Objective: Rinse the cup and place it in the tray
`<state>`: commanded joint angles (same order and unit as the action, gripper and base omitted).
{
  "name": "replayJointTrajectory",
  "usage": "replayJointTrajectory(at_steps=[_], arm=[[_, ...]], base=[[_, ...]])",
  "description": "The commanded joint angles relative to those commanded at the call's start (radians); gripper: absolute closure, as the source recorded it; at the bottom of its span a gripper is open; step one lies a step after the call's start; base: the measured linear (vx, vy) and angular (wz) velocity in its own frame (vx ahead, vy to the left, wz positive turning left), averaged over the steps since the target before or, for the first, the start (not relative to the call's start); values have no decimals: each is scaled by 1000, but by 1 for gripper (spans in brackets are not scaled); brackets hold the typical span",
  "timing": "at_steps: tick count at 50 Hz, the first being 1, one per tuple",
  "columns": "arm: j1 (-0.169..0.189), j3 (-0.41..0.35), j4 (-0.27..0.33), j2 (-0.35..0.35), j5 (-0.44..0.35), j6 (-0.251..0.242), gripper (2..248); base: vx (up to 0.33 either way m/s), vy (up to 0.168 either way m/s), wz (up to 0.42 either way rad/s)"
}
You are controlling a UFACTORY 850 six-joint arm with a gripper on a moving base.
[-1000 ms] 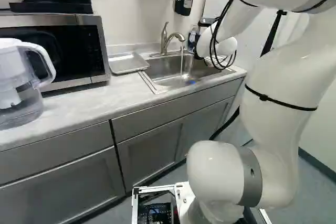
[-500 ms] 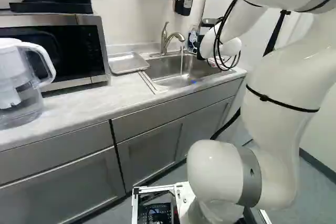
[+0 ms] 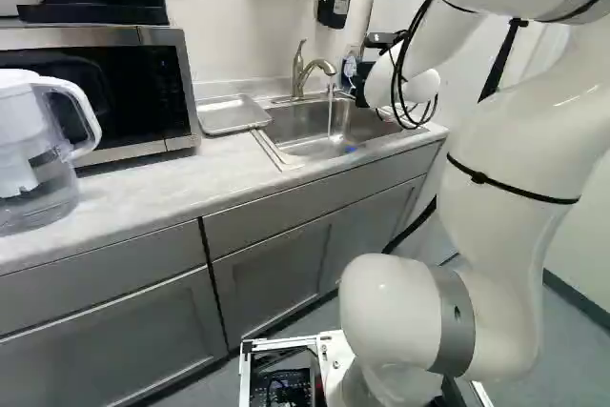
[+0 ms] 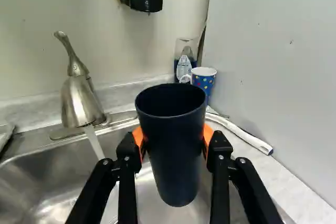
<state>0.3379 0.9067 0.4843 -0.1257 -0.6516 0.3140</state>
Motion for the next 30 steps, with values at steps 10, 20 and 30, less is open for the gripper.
replayJointTrajectory(at_steps=[10, 20, 30], arm=[[19, -9, 21, 8, -22, 0, 126], [21, -13, 37, 0, -51, 0, 126], [21, -20, 37, -13, -63, 0, 126]], base=[[0, 0, 0], [0, 0, 0], [0, 0, 0]])
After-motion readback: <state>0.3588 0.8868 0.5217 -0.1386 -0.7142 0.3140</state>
